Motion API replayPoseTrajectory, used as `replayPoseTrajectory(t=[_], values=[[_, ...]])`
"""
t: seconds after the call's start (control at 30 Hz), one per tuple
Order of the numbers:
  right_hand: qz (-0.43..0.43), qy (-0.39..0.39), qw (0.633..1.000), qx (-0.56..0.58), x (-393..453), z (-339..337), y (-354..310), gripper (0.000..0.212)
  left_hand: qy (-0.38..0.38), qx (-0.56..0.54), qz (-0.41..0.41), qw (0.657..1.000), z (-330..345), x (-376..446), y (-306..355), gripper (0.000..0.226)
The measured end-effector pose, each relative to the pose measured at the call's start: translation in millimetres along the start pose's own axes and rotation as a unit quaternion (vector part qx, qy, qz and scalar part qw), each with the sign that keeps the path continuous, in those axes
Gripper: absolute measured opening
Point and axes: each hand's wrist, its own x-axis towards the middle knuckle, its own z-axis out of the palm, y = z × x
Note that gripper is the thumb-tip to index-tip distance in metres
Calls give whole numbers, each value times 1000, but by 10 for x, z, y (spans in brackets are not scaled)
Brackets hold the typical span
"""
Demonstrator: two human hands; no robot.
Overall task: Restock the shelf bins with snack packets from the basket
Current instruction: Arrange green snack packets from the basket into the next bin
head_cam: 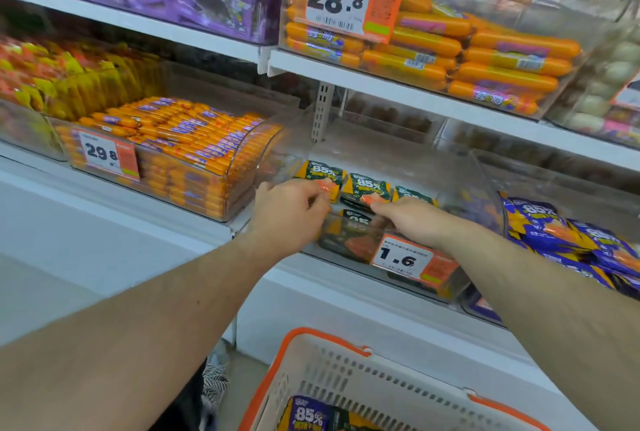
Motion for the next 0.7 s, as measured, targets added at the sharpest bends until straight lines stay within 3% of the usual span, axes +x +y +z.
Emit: replayPoseTrajectory(t=[0.17,0.47,0.7], values=[[-1,-45,996,-71,153,10,-69,64,10,62,14,998,81,-29,10,38],[-12,-93,983,-159,485,88,-77,51,16,77,31,996,115,-20,-33,37],[-30,-72,991,-109,627,136,-51,53,32,88,37,995,148,-15,-23,35]])
